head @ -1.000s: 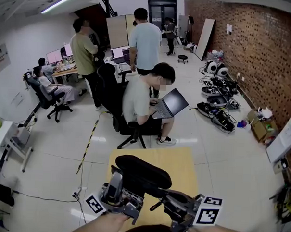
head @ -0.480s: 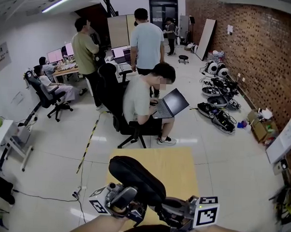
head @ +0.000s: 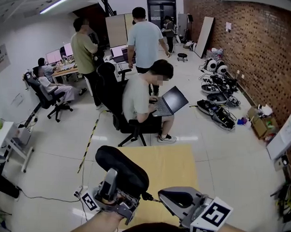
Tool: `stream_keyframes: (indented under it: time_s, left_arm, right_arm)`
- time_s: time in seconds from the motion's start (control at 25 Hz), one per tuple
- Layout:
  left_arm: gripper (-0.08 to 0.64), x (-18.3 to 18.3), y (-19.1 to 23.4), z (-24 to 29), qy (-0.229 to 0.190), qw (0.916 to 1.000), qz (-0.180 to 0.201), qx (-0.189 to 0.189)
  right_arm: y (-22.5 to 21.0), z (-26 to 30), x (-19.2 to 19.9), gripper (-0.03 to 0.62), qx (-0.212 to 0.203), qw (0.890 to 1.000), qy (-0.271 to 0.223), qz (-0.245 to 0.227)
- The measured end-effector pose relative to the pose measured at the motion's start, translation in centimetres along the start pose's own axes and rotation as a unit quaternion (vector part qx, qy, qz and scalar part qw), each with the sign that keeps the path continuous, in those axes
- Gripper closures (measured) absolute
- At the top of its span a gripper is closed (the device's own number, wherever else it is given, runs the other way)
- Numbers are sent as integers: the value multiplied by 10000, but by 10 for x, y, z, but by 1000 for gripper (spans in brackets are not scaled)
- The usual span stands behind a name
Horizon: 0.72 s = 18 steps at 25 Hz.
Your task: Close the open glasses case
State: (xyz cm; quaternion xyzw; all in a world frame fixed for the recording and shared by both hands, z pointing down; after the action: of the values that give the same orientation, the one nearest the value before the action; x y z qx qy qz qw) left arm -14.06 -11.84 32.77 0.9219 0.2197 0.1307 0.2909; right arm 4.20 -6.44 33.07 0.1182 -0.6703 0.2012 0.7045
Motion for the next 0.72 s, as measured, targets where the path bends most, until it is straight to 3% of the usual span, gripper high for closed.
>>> stream_keyframes:
  time_s: [0.12,0.2,0.28,0.32,0.4,0.52,0.6,0.72]
  left_arm:
    - [301,2,-14,8,-359,9962,-455,656]
    - [301,9,-21,13,-310,9910,-689,1107]
    - [299,12,-22,13,-309,9876,-809,1311]
    - [300,11,-22,12,-348,9871,-827,1324]
    - [299,11,-20,11,-412,9894,-766,1159]
    - [299,14,-12,13,-515,9964,-511,447]
    - [299,13,-7,17,-491,9985,-260,-27]
    - [299,16,-1,29,-332,9987,45,-392]
  right_arm:
    - [16,14,-9,606,-290,9988,-96,-380]
    - [32,22,-23,607,-602,9957,-407,-574]
    - [45,27,-35,594,-821,9918,-630,-747]
    - [49,28,-38,497,-876,9911,-619,-784]
    - [52,28,-36,474,-850,9921,-462,-800]
    - [41,29,-31,469,-576,9954,-188,-736]
    - [28,30,-29,469,-352,9981,-100,-494]
    - [12,28,-29,471,-120,9999,-64,-43]
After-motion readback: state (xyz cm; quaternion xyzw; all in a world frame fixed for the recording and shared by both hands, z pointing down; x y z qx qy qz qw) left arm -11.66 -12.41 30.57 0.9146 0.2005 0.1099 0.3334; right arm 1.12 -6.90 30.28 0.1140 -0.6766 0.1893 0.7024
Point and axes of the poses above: the fingertips, and each gripper's own axes: z forward along the fingers, y to its left, x out of its underside, the point moved 6 cm from there along -z, backward along the fingers
